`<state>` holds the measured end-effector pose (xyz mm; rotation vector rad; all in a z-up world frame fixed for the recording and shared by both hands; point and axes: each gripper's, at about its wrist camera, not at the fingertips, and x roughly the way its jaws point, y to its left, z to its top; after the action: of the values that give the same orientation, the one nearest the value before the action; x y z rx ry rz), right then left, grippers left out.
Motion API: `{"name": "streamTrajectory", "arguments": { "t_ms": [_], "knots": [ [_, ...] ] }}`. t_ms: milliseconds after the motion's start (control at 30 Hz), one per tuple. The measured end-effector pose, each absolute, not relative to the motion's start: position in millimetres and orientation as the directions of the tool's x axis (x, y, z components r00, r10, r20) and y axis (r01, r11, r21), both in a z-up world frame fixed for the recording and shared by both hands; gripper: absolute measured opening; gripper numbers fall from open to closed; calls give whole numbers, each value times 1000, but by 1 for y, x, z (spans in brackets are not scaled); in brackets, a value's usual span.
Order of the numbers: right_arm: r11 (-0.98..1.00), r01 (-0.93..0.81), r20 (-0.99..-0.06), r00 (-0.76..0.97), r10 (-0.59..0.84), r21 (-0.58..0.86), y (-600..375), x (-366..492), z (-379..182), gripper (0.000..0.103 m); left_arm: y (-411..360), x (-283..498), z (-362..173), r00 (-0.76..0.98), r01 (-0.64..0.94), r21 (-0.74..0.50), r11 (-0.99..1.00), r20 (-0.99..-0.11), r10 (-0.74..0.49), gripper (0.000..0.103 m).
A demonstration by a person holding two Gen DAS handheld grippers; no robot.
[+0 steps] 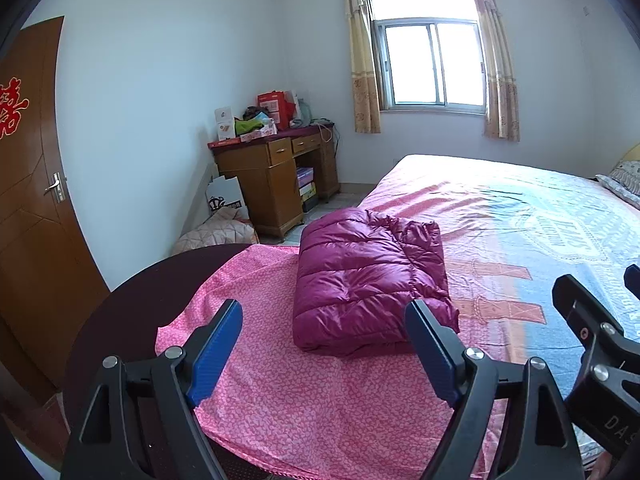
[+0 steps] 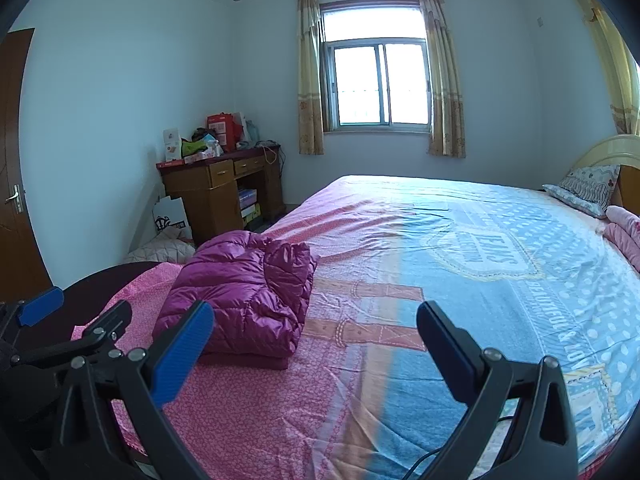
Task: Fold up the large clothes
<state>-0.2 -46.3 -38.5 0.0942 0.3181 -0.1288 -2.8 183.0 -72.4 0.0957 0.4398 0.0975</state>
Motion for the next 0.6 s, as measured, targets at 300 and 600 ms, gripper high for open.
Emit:
{"name": "streamTrajectory", "arguments": {
  "t_ms": [300,600],
  "knots": [
    [985,146,-309,944,-112,90,-50,-2,-38,103,181,-4,-74,898,-64,115,991,-426,108,84],
    [987,141,-315,943,-110,78,-50,1,-41,103,179,1,-77,887,-75,141,987,-443,131,84]
  ]
}}
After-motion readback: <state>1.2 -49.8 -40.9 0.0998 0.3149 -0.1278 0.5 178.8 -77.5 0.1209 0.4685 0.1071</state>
